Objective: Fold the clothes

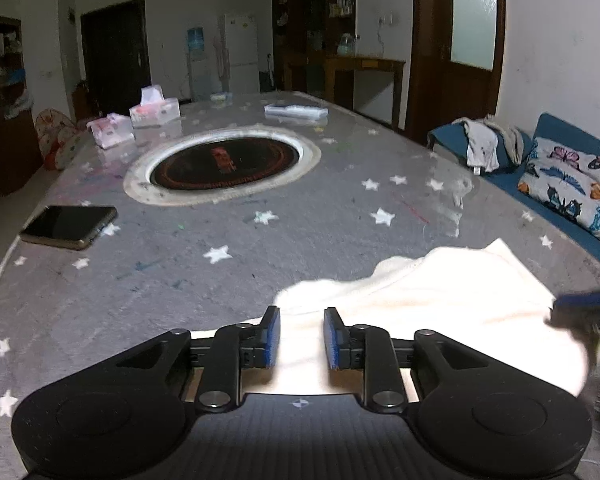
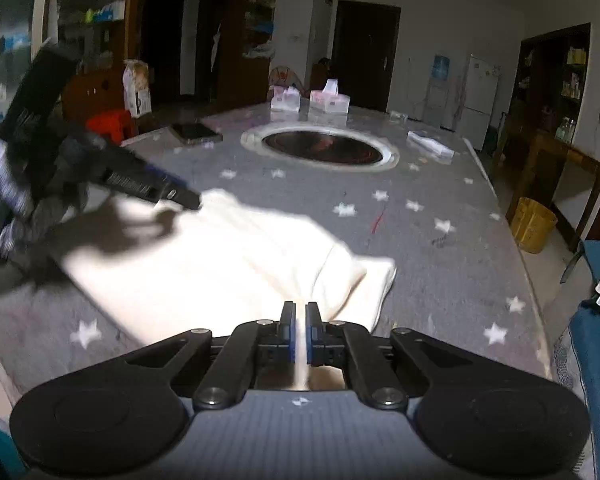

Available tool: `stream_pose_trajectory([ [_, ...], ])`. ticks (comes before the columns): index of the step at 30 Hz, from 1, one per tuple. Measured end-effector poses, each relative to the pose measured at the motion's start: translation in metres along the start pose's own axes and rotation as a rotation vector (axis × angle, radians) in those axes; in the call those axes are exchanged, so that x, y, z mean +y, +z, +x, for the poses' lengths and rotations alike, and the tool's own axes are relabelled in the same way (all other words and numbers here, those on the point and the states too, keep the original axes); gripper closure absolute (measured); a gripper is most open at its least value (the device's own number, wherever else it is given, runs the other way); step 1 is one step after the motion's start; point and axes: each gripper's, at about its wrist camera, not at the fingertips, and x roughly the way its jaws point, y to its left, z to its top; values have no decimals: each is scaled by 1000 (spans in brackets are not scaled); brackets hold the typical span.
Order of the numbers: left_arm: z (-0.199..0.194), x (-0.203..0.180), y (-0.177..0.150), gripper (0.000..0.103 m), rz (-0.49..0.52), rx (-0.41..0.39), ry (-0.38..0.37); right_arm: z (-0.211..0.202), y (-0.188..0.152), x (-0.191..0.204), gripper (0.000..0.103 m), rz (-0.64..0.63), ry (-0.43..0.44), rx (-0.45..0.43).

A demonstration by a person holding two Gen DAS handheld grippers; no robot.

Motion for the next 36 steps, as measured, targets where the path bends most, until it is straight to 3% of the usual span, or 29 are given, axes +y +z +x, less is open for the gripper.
stream_pose_trajectory([
  [6, -26, -4, -14, 77, -7, -12, -30, 27, 27, -7, 99, -19, 34, -11],
  [15, -52, 0, -42, 76, -50, 16, -52, 80, 36, -16, 99, -30, 22, 74],
  [24, -79, 24, -57, 76, -124, -6, -24, 67, 42, -7, 99, -61, 12, 60],
  [32, -105, 11, -61, 76, -101, -76, -56, 31, 40, 24, 92, -111, 114, 2],
  [36, -95, 10, -67, 76, -111, -38, -67, 33, 30, 34, 92, -107, 135, 31],
])
